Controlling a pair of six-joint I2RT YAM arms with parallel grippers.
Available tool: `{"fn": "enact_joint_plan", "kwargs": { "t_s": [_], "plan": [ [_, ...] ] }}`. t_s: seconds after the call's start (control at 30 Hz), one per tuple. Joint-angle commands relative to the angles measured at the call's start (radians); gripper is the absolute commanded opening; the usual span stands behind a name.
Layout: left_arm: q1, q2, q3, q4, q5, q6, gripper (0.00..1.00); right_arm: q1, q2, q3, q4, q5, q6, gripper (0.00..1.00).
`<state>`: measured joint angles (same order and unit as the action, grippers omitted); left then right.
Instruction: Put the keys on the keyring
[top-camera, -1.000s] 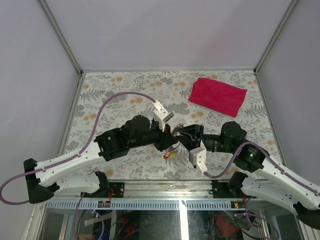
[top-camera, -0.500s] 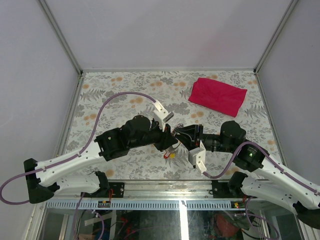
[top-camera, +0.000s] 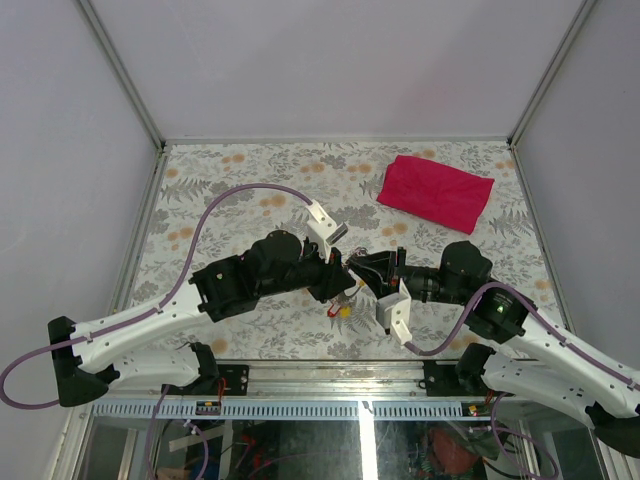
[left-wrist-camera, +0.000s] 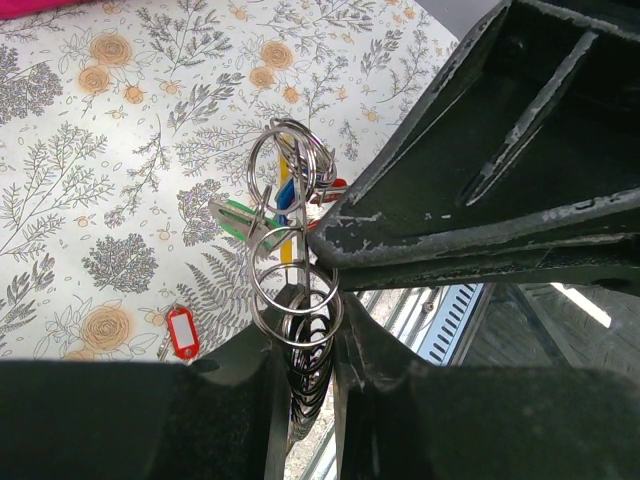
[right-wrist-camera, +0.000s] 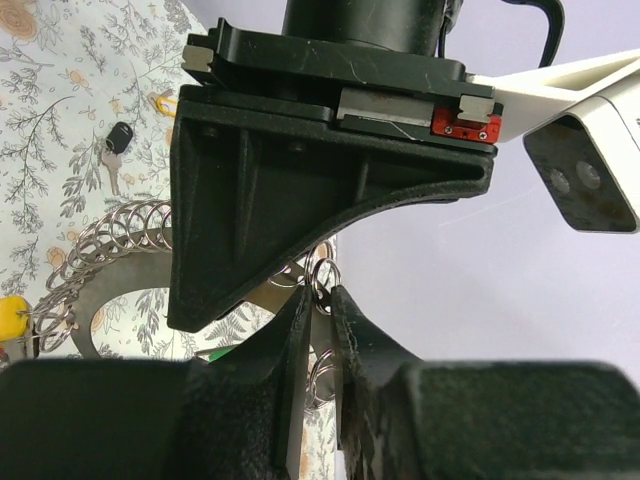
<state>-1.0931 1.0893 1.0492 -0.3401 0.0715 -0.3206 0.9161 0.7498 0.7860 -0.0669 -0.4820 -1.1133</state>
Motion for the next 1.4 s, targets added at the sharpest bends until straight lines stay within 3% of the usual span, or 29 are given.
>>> {"fn": "enact_joint_plan", "kwargs": {
  "t_s": [0.0, 0.27, 0.5, 0.97, 1.37],
  "plan": [
    [-0.006, -0.011, 0.041, 0.064, 0.018, -0.006, 0.0, 0.001, -0.013, -0.012, 0.077, 0.019, 0.049, 0.17],
    [-0.007, -0.02, 0.036, 0.065, 0.013, -0.004, 0.0, 0.003, -0.031, -0.03, 0.129, 0.044, 0.231, 0.0],
    [-0.006, -0.039, 0.021, 0.073, -0.004, 0.005, 0.0, 0.002, -0.05, -0.077, 0.268, 0.135, 0.494, 0.0],
    [-0.007, -0.054, 0.014, 0.085, -0.045, 0.087, 0.0, 0.004, -0.118, -0.286, 0.72, 0.29, 1.019, 0.0],
    [-0.007, -0.085, 0.02, 0.102, -0.082, 0.154, 0.0, 0.002, -0.099, -0.381, 0.95, 0.32, 1.193, 0.0]
  ]
}}
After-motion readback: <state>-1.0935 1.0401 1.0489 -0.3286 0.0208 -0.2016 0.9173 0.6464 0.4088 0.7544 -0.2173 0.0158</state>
